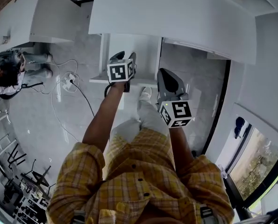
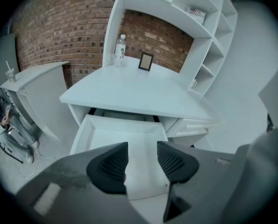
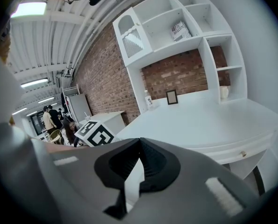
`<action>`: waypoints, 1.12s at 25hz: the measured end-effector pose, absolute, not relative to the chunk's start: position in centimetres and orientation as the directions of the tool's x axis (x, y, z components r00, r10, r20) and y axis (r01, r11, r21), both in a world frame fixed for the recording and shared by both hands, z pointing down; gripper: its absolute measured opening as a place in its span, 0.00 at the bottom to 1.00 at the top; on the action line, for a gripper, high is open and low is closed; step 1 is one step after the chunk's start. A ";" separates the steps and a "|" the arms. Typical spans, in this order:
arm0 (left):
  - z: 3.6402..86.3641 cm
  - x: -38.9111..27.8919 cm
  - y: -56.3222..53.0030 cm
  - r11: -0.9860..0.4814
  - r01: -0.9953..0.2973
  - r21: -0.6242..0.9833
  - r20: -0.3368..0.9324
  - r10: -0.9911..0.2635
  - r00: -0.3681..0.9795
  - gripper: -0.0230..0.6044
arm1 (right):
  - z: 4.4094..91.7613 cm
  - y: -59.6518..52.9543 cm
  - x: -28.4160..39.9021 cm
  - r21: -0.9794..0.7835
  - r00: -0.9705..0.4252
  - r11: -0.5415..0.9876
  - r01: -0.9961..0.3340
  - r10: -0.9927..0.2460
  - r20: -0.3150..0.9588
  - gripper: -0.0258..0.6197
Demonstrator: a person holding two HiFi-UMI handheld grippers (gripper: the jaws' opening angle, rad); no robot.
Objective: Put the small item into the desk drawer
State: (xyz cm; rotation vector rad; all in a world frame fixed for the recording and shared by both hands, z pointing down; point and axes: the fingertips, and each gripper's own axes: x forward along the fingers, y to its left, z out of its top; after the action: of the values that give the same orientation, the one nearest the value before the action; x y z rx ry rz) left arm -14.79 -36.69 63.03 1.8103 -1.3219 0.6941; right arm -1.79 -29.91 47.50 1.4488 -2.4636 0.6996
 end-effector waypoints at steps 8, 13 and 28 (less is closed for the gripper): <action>53.5 -15.2 -34.0 -0.205 -0.945 0.254 0.677 -0.660 0.325 0.26 | 42.5 -28.8 -2.3 -0.277 -0.507 0.430 -0.859 -0.790 0.344 0.04; 48.4 -15.2 -32.2 -0.230 -0.947 0.223 0.590 -0.742 0.319 0.18 | 39.9 -28.2 -2.3 -0.273 -0.508 0.436 -0.857 -0.803 0.311 0.04; 36.4 -15.1 -27.8 -0.283 -0.945 0.166 0.373 -0.869 0.326 0.04 | 31.1 -25.6 -3.9 -0.254 -0.561 0.513 -0.820 -0.807 0.182 0.04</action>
State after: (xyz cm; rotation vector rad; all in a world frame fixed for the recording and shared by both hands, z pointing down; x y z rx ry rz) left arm -15.07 -27.81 36.44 2.2433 -1.6131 0.2974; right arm -3.95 -25.63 31.12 1.4518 -2.6973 0.4872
